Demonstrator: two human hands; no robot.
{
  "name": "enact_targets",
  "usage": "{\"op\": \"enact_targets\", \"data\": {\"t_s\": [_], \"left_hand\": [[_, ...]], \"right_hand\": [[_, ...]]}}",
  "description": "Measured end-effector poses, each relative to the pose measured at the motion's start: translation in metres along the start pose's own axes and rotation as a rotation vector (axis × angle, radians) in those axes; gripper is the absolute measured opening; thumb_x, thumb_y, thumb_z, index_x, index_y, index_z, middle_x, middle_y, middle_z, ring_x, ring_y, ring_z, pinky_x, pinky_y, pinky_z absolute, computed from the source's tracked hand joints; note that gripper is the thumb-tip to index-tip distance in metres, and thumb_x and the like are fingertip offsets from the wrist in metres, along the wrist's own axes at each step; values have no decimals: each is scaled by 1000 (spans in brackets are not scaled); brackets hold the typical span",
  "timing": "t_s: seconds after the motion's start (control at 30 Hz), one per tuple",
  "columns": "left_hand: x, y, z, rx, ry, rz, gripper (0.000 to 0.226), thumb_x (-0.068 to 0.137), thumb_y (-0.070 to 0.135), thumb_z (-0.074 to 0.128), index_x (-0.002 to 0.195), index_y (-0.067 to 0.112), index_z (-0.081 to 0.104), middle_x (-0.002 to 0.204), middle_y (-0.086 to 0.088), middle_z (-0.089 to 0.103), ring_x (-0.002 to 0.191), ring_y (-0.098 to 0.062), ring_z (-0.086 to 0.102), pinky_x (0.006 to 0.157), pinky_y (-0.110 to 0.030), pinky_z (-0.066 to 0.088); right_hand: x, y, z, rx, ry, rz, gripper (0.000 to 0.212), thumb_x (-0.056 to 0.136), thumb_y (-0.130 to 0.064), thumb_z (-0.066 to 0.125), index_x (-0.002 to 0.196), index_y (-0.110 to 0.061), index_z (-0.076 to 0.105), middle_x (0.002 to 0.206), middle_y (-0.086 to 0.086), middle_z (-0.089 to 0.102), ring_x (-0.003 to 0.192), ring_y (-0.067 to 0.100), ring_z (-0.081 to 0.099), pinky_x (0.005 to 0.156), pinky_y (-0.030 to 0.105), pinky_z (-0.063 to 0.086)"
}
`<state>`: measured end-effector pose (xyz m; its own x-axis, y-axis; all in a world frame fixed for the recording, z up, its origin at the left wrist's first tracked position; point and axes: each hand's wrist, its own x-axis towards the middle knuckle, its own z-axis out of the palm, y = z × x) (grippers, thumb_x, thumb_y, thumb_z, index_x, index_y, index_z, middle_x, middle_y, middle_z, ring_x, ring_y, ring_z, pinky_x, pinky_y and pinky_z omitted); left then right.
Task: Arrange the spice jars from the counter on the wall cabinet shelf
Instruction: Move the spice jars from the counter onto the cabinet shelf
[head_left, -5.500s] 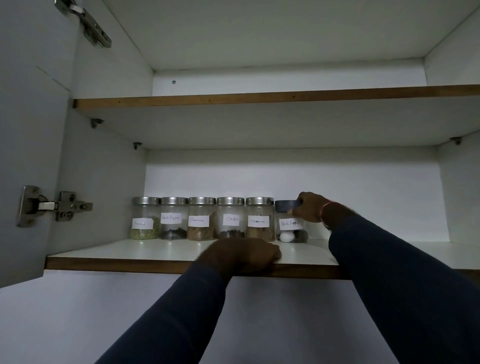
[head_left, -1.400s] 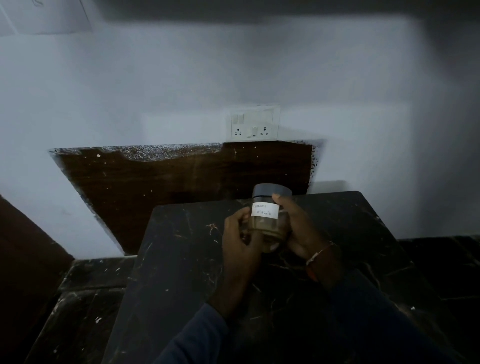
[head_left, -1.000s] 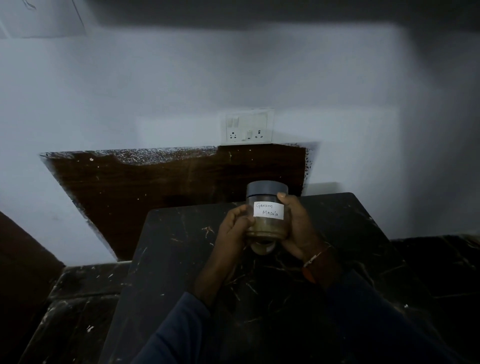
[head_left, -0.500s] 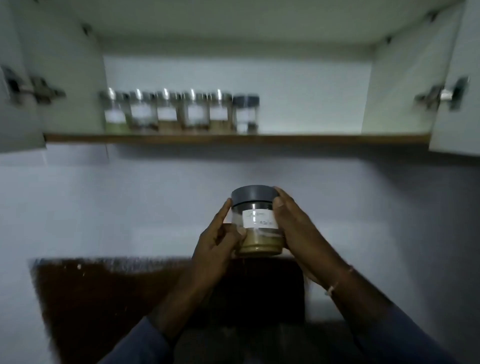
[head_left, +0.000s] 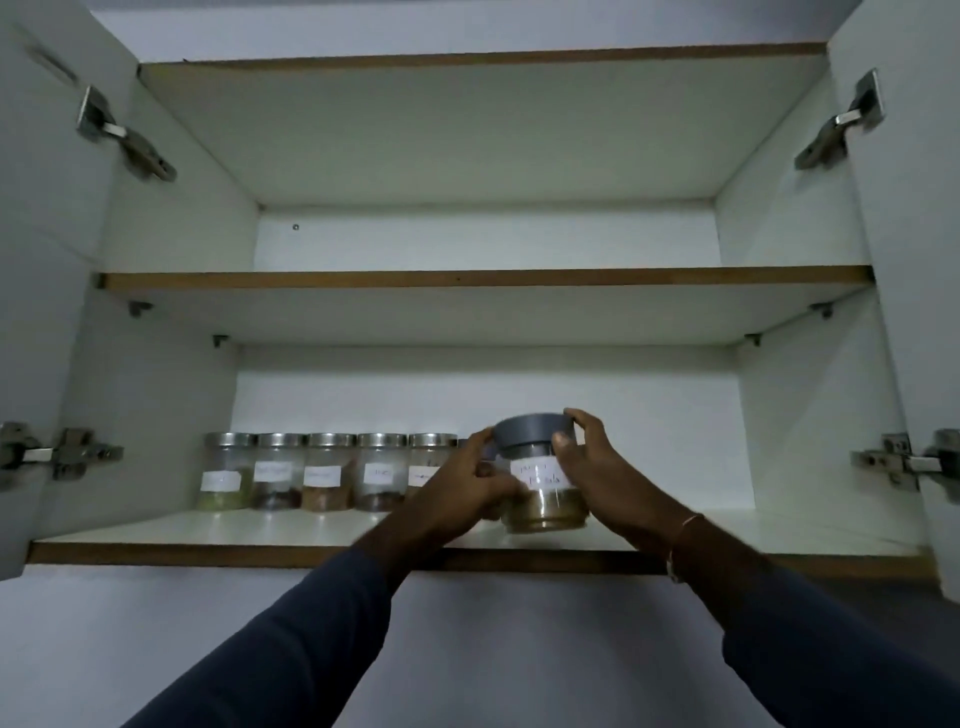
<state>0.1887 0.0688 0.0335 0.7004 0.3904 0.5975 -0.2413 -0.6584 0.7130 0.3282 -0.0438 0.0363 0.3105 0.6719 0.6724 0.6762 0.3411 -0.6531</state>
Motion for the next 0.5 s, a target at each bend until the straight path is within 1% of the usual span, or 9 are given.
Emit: {"op": "enact_targets", "data": {"t_s": [0.03,0.1,0.17,0.23,0.27,0.3,0.37,0.43,0.5], "left_hand": [[8,-6,2,15,-15,-45,69,76,15,67,136,30,38,100,-11,66,99,-28,66,84,-44,58],[21,-13,4,46,-21,-103,68,78,8,69,134,31,38,95,-12,63,104,-34,64,90,-47,55],[35,-18,9,115,-36,-145,72,80,5,67,138,31,32,96,-10,62,104,-33,64,90,-44,55],[45,-23,18,274,-111,-187,74,85,11,65,144,26,24,98,-5,64,96,-22,64,87,-36,52],[50,-28,21,380,-159,-221,77,86,20,64,148,22,18,104,-2,65,97,-17,62,90,-31,47],[54,-31,25,501,-211,-280,84,85,33,62,150,20,10,118,-2,62,107,-16,58,100,-29,39],[62,-38,32,725,-282,-396,97,81,55,53,152,22,-4,151,-4,37,137,-24,36,116,-40,23],[67,-40,39,832,-320,-436,87,89,54,44,152,19,-5,159,-7,19,145,-28,21,118,-44,16],[71,-41,47,847,-329,-441,72,96,45,39,151,14,4,157,-11,22,143,-29,24,115,-40,20]], "right_hand": [[3,9,-2,-54,-5,-13,49,102,-37,36,147,-33,16,129,4,53,104,13,61,88,24,51],[10,22,-7,-143,-8,-52,49,102,-33,38,147,-32,18,131,1,47,108,12,56,81,10,45],[19,35,-13,-215,-4,-66,42,103,-29,39,143,-30,27,133,1,47,111,11,51,75,5,41],[29,46,-19,-292,-1,-45,35,102,-28,41,136,-25,34,130,3,51,109,13,52,71,7,40],[34,48,-22,-329,-3,-35,32,101,-29,42,132,-23,37,127,3,54,106,14,53,69,8,40],[39,51,-25,-359,-9,-23,30,101,-32,43,128,-22,39,124,3,56,104,15,55,68,9,40],[49,56,-30,-419,-28,11,31,98,-40,48,122,-21,40,115,1,58,99,17,57,68,17,42],[62,61,-33,-491,-49,50,36,95,-44,51,118,-19,41,111,3,59,97,20,59,75,25,45],[77,68,-34,-571,-67,90,37,95,-43,53,118,-16,42,112,7,60,97,23,60,77,30,46]]}}
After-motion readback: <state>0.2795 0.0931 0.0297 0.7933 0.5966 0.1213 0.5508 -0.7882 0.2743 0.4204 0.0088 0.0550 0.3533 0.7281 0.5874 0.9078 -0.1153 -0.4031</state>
